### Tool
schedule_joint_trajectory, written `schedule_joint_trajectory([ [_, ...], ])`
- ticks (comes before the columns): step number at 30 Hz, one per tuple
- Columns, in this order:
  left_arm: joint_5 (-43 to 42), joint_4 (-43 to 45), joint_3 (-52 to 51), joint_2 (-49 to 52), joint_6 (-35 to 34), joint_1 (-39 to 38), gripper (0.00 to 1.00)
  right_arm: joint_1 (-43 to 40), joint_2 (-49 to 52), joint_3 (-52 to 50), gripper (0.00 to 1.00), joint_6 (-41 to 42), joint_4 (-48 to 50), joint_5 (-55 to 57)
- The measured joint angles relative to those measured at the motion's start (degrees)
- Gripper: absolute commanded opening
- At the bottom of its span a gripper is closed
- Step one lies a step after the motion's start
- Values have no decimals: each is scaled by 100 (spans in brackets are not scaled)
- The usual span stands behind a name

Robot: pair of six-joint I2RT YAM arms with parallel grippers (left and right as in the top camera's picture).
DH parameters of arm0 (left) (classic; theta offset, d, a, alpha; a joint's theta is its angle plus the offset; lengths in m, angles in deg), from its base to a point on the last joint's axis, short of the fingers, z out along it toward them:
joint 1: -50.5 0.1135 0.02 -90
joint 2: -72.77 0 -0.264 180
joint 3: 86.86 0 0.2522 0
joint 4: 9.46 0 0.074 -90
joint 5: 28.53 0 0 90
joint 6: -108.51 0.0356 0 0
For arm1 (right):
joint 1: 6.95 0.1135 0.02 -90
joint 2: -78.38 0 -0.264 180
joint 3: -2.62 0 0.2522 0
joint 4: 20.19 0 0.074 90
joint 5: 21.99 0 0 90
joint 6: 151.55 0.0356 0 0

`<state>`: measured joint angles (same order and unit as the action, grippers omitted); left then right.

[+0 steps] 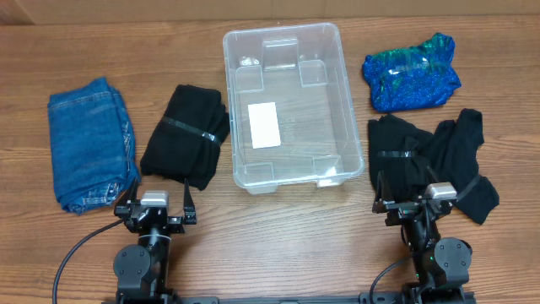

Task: Pack container

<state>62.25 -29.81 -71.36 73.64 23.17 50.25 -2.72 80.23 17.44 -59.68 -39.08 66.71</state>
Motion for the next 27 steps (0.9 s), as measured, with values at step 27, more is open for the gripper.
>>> schedule_joint_trajectory([
  [27, 0, 2, 0, 0, 0, 0, 100, 0, 584, 1556, 100, 225, -173, -1191],
])
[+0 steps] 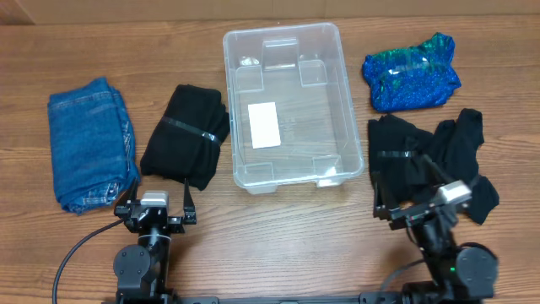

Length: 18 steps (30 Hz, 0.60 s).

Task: Pack container
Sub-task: 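Reach the right gripper to the blue sparkly bundle and grasp it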

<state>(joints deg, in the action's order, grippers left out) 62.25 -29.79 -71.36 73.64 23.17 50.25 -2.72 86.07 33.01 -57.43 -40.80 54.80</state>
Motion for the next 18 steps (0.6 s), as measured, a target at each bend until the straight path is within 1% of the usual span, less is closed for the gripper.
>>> schedule_joint_trajectory([
  [3, 0, 7, -7, -2, 0, 0, 100, 0, 925, 1349, 100, 26, -844, 133],
  [6, -2, 7, -13, -7, 0, -2, 100, -2, 2109, 2710, 100, 31, -1438, 387],
  [8, -2, 7, -15, -11, 0, -2, 100, 0, 2833, 3445, 100, 33, -1665, 570],
  [9, -2, 7, -15, -11, 0, -2, 100, -2, 3292, 3904, 100, 39, -1937, 643],
  [10, -2, 11, -20, -11, 0, 0, 100, -2, 3746, 4308, 100, 35, -2011, 715],
  [13, -4, 13, -20, -11, 0, -2, 100, 0, 4739, 4878, 100, 37, -2015, 866],
  [14, -11, 13, -22, -11, 0, -2, 100, -2, 4798, 4889, 100, 35, -2015, 881],
  [18, -15, 13, -20, -11, 0, -2, 100, 0, 5641, 4896, 100, 35, -2017, 1263],
])
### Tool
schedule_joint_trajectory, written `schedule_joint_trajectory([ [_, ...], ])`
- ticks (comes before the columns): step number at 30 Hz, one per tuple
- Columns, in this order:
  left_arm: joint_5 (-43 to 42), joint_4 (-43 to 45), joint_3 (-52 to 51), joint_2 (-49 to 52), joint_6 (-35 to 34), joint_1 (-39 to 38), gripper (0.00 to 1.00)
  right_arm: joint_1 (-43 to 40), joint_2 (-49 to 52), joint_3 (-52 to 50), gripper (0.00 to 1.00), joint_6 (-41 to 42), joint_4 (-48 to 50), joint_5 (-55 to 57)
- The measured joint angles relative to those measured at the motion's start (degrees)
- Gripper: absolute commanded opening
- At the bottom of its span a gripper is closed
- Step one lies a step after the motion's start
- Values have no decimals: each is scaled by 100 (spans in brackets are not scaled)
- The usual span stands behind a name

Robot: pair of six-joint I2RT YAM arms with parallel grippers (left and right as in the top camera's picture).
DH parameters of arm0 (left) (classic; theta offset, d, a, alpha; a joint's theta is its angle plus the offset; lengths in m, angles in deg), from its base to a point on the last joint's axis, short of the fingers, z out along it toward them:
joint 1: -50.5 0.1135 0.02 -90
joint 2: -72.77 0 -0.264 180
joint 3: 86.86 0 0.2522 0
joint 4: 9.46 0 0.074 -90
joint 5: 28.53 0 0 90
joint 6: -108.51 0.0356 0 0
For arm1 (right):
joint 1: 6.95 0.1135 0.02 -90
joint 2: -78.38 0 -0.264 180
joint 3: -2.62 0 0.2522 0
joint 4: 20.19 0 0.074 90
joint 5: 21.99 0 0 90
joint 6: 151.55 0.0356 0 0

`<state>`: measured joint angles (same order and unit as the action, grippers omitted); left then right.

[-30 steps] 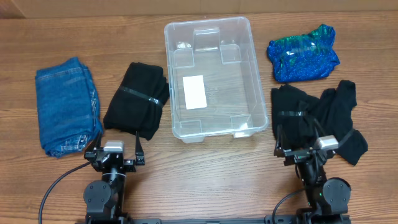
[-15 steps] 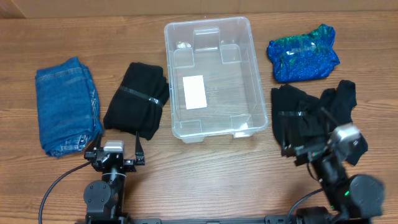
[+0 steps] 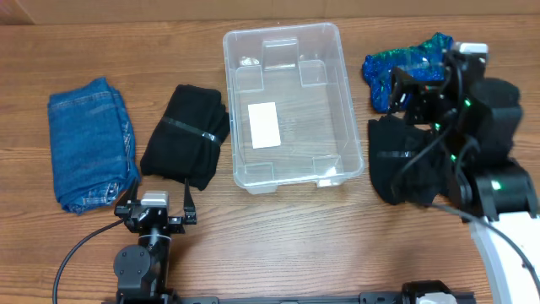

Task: Pack container
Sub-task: 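Reach the right gripper to the blue sparkly bundle and grasp it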

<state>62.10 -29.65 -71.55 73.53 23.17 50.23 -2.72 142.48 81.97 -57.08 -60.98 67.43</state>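
A clear plastic container (image 3: 287, 105) stands at the table's middle, holding only a white label. Left of it lie a folded black garment (image 3: 186, 137) and folded blue jeans (image 3: 89, 148). To the right a blue-green sparkly garment (image 3: 384, 72) lies at the back, with a pile of black clothes (image 3: 396, 165) in front of it. My right gripper (image 3: 411, 91) hangs open above the sparkly garment's near edge, and its arm hides much of both right-hand garments. The left gripper (image 3: 160, 194) stands open at the front left, just short of the black garment.
The right arm's body (image 3: 494, 160) covers the table's right side. The left arm's base (image 3: 143, 262) sits at the front edge. Bare wooden table (image 3: 278, 236) lies in front of the container.
The right arm has risen from its place at the front right and now reaches back over the black pile, with its gripper above the sparkly garment. The left arm has not moved.
Both arms stood at the front edge with open grippers. Then the right arm had shifted a little to the right and tilted. Now it is stretched out over the right-hand clothes. All garments and the container lie where they were.
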Motion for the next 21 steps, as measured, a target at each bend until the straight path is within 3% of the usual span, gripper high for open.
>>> schedule_joint_trajectory([
  [5, 0, 2, -2, 0, 0, 0, 100, -133, 387, 0, 100, 98, 199, 260],
  [10, 0, 0, 0, 0, 0, 0, 100, -920, 1174, 125, 99, 227, 151, -157],
  [15, 0, 0, -2, 0, 0, 2, 100, -1659, 2190, 1329, 100, 376, -612, -605],
  [21, 0, 2, -2, 0, 0, 0, 100, -1753, 3340, 2846, 100, 334, -1209, -669],
])
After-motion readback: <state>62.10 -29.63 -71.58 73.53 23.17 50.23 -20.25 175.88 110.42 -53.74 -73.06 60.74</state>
